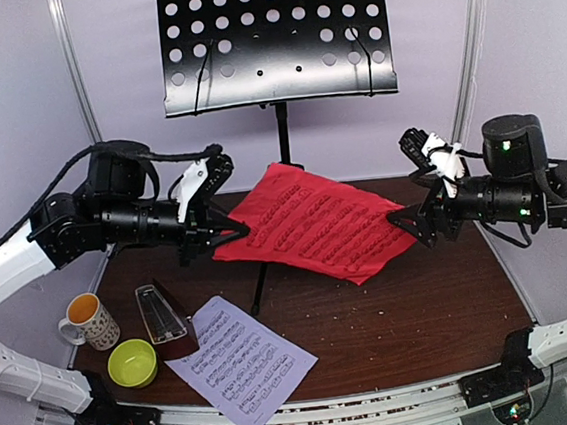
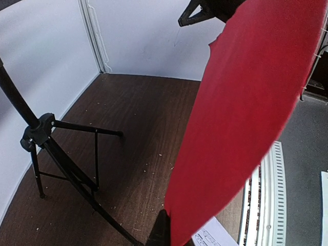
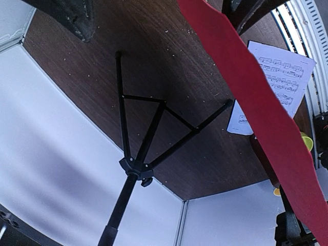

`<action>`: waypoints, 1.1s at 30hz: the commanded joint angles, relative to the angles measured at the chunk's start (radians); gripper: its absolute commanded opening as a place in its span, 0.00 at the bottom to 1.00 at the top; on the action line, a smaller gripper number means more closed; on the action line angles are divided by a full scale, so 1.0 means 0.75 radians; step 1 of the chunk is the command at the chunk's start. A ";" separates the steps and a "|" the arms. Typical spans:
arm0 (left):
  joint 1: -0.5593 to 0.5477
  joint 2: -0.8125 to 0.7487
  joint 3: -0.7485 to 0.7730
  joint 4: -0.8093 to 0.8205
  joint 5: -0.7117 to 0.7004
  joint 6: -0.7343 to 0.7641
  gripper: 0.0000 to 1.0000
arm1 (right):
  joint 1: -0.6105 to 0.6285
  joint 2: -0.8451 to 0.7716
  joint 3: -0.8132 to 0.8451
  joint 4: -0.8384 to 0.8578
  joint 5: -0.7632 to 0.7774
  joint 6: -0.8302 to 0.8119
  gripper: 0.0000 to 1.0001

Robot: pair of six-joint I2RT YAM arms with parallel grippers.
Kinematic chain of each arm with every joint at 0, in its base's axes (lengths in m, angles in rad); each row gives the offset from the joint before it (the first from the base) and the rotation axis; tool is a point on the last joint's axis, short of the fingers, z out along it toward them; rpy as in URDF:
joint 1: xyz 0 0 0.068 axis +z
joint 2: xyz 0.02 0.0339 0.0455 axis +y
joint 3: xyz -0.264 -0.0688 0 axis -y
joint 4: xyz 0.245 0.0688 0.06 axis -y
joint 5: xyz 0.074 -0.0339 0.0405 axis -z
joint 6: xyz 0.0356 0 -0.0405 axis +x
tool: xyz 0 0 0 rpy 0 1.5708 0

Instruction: Set up the instrument practice props

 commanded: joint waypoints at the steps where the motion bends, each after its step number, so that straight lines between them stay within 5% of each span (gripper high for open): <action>1: -0.005 0.053 0.095 -0.062 0.047 0.012 0.00 | 0.051 0.116 0.145 -0.121 -0.016 -0.051 0.81; 17: -0.029 0.214 0.270 -0.176 0.071 0.008 0.00 | 0.277 0.469 0.472 -0.325 0.144 -0.164 0.40; 22: -0.029 0.205 0.270 -0.176 0.017 -0.002 0.00 | 0.296 0.509 0.516 -0.365 0.201 -0.149 0.00; 24: -0.029 0.188 0.249 -0.145 -0.024 -0.014 0.02 | 0.295 0.489 0.518 -0.346 0.192 -0.128 0.00; 29: 0.003 0.034 0.027 0.167 -0.174 -0.174 0.46 | 0.283 0.352 0.415 -0.200 0.179 -0.062 0.00; 33: 0.030 -0.060 -0.157 0.479 -0.280 -0.274 0.61 | 0.198 0.213 0.262 -0.093 0.186 0.016 0.00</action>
